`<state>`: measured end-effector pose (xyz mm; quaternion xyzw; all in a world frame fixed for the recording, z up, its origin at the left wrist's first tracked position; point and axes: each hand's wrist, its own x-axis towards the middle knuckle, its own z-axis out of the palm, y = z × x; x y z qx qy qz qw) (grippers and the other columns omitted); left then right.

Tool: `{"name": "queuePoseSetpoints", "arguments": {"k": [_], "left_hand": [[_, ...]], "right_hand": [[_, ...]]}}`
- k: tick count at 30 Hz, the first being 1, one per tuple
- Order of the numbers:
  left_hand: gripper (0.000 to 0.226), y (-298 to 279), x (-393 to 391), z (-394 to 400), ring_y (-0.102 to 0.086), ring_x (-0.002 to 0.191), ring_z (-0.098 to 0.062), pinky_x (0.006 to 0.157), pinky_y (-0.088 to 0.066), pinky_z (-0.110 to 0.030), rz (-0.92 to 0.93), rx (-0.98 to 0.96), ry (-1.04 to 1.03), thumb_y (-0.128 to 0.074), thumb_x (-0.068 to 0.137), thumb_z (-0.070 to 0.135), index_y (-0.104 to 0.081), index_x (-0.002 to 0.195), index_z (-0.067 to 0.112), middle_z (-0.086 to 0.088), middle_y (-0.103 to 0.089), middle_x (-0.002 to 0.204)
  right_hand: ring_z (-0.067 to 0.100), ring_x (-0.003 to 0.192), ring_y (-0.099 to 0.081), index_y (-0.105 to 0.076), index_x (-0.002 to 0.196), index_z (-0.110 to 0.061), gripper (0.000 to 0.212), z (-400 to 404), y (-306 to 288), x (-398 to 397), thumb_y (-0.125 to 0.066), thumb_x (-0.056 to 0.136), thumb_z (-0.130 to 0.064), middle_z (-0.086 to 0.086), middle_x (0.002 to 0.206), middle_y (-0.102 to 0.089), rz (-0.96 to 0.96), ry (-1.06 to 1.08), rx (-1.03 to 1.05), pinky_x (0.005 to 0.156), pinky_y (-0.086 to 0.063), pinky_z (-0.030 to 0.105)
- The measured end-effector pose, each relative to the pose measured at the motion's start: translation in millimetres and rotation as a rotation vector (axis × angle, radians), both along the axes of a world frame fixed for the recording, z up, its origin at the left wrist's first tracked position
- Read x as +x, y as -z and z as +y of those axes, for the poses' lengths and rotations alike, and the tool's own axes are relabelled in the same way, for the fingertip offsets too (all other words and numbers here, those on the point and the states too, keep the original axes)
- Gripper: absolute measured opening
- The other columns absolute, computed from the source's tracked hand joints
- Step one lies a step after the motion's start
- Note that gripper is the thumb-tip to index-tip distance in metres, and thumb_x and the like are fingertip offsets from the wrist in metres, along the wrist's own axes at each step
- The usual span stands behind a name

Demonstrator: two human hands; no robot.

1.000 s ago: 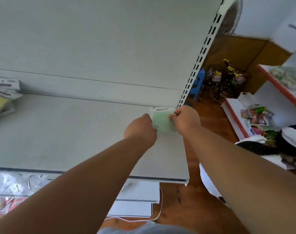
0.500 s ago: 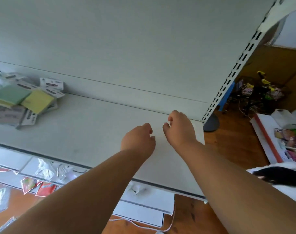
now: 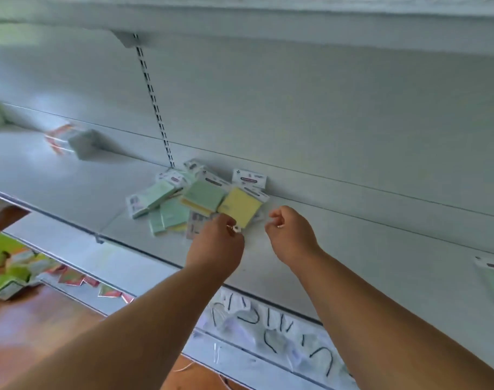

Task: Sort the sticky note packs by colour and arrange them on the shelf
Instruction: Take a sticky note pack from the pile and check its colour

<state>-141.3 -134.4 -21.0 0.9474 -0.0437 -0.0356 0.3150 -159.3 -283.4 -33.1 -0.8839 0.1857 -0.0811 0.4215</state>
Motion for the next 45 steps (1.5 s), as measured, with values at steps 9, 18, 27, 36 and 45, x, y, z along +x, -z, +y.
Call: {"name": "queuePoseSetpoints", "arguments": {"k": [9,18,27,36,45], "left_hand": [[0.05,8.5,52.8,19.8,-0.04,0.136,-0.02,0.111,-0.031,-0.032,0.096,0.16,0.38,-0.051,0.093,0.024,-0.044,0.143,0.024,0.002,-0.036,0.153],[0.033,12.0,53.5,9.8,-0.065,0.097,-0.023,0.085,-0.053,-0.036,0.027,-0.144,0.151,-0.055,0.092,0.026,-0.054,0.124,0.031,0.005,-0.061,0.121],[0.022,18.3,-30.1,-95.7,-0.062,0.072,-0.011,0.065,-0.049,-0.029,0.144,-0.272,0.36,-0.065,0.086,0.034,-0.055,0.106,0.031,0.011,-0.062,0.082],[0.031,19.3,-111.8,-249.7,-0.062,0.099,-0.016,0.077,-0.048,-0.027,0.071,-0.006,0.437,-0.06,0.088,0.034,-0.059,0.118,0.029,0.013,-0.068,0.097],[0.023,28.8,-109.9,-298.0,-0.063,0.094,-0.023,0.07,-0.048,-0.03,-0.008,0.22,0.345,-0.056,0.085,0.027,-0.062,0.107,0.025,0.004,-0.068,0.101]], "right_hand": [[0.024,0.11,-0.059,-0.062,0.124,-0.024,0.043,20.3,6.8,85.6,-0.048,0.085,-0.011,0.002,0.127,-0.061,0.107,0.211,0.302,0.095,-0.049,0.035],[0.017,0.073,-0.055,-0.056,0.088,-0.021,0.017,8.1,3.4,62.2,-0.068,0.081,-0.012,-0.005,0.078,-0.056,-0.114,0.38,0.324,0.068,-0.046,0.031],[0.016,0.08,-0.063,-0.063,0.089,-0.025,0.015,-103.5,-10.1,-80.1,-0.071,0.081,-0.016,-0.004,0.088,-0.065,-0.118,0.443,0.21,0.078,-0.053,0.034],[0.022,0.092,-0.061,-0.061,0.1,-0.017,0.015,-251.2,2.2,-161.6,-0.063,0.086,-0.022,0.001,0.1,-0.065,0.065,0.401,-0.267,0.076,-0.046,0.029],[0.031,0.092,-0.059,-0.059,0.098,-0.015,0.017,-292.7,18.3,-133.8,-0.052,0.082,-0.01,0.01,0.099,-0.064,0.173,0.294,-0.315,0.074,-0.048,0.034]]}}
